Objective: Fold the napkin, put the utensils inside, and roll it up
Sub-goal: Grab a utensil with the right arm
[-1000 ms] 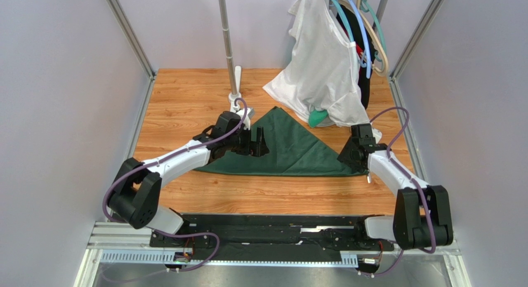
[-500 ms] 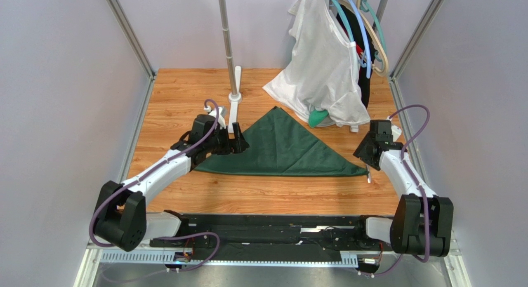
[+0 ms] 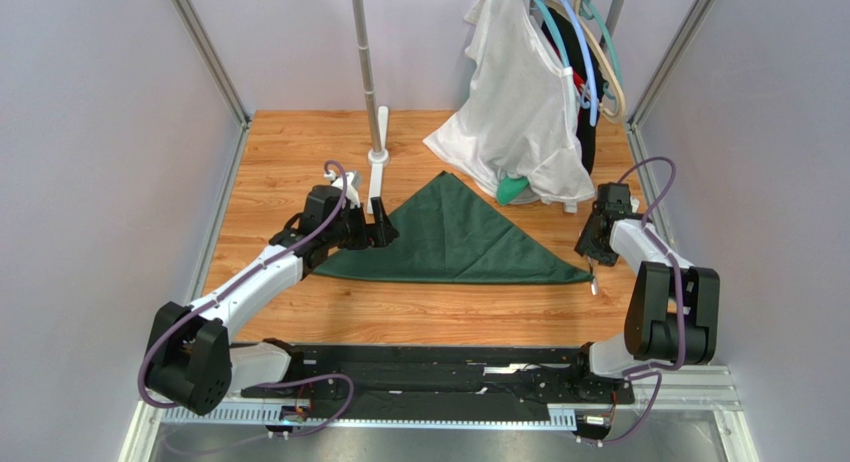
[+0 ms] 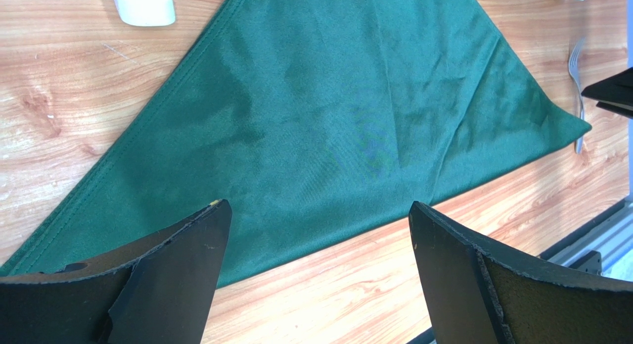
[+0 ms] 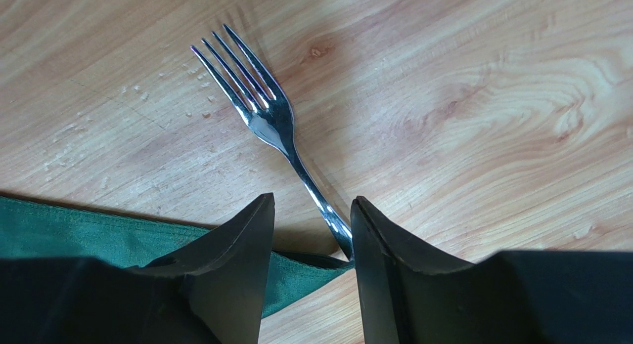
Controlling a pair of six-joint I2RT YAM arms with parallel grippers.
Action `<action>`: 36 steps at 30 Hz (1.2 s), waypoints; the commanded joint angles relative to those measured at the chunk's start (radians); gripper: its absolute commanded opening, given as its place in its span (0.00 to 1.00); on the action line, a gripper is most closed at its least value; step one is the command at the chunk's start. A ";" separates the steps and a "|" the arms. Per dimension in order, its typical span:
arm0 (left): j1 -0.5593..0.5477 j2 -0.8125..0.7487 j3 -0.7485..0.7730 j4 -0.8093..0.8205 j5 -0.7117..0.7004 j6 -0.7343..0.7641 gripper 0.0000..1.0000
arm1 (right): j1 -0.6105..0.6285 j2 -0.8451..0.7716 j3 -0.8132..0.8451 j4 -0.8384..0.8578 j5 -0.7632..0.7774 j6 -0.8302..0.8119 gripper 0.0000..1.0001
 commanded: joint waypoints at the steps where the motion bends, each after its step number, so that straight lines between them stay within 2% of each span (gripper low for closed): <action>1: 0.011 -0.020 0.005 0.012 0.024 -0.002 0.99 | -0.012 -0.009 0.023 0.072 -0.014 -0.068 0.47; 11: 0.014 -0.034 -0.001 0.019 0.038 -0.005 0.99 | -0.032 0.050 0.020 0.112 -0.077 -0.109 0.43; 19: 0.014 -0.041 -0.004 0.020 0.046 -0.005 0.99 | -0.032 0.088 0.032 0.094 -0.071 -0.109 0.41; 28: 0.012 -0.051 -0.004 0.020 0.046 -0.003 0.99 | -0.035 0.128 0.044 0.069 -0.056 -0.106 0.28; 36: 0.014 -0.058 -0.006 0.014 0.044 -0.002 0.99 | -0.056 0.143 0.058 0.037 -0.018 -0.080 0.22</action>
